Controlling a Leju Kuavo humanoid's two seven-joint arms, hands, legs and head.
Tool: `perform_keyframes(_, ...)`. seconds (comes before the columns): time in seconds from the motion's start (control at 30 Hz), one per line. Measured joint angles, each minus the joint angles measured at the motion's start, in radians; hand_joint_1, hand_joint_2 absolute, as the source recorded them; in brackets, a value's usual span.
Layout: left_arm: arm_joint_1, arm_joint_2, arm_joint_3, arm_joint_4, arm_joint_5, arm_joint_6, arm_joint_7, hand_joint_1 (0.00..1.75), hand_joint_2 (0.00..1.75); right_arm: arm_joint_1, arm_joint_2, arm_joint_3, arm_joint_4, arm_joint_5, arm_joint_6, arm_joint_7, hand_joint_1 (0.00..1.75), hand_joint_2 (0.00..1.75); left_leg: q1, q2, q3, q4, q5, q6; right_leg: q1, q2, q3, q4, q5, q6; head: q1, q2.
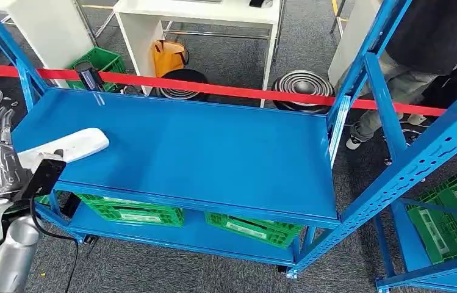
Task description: Take the parts from the cabinet and place them on the table.
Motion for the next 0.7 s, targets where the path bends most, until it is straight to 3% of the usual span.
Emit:
perform_keyframes(0.13,-0.047,0.005,-0.047,0.028,-0.027,-0.005,-0.002,0.00,1.75,0.004,0.017,0.001,0.002,-0.016,0.027,0.016,0.00,0.00,0.000,-0.002,0.000,0.000,0.000,0.000,0.000,-0.002,0.000,0.000,0.000,0.000,0.000,0.000)
perform_keyframes(0.43,-0.243,0.006,-0.198,0.287,0.025,0.058,-0.050,0.00,1.75,0.014,0.058,-0.021,0.002,-0.085,0.013,-0.016,0.00,0.00,0.000,-0.001,0.000,0.000,0.001,0.000,0.000,-0.001,0.000,0.000,0.000,0.000,0.000,0.000)
perform_keyframes(0.7,-0.377,0.016,-0.287,0.461,-0.009,0.133,-0.039,0.00,1.75,0.008,0.073,-0.038,0.003,-0.096,-0.010,-0.031,0.00,0.00,0.000,-0.001,0.000,0.000,0.001,0.000,0.000,0.000,0.000,0.000,0.000,0.000,0.000,0.000)
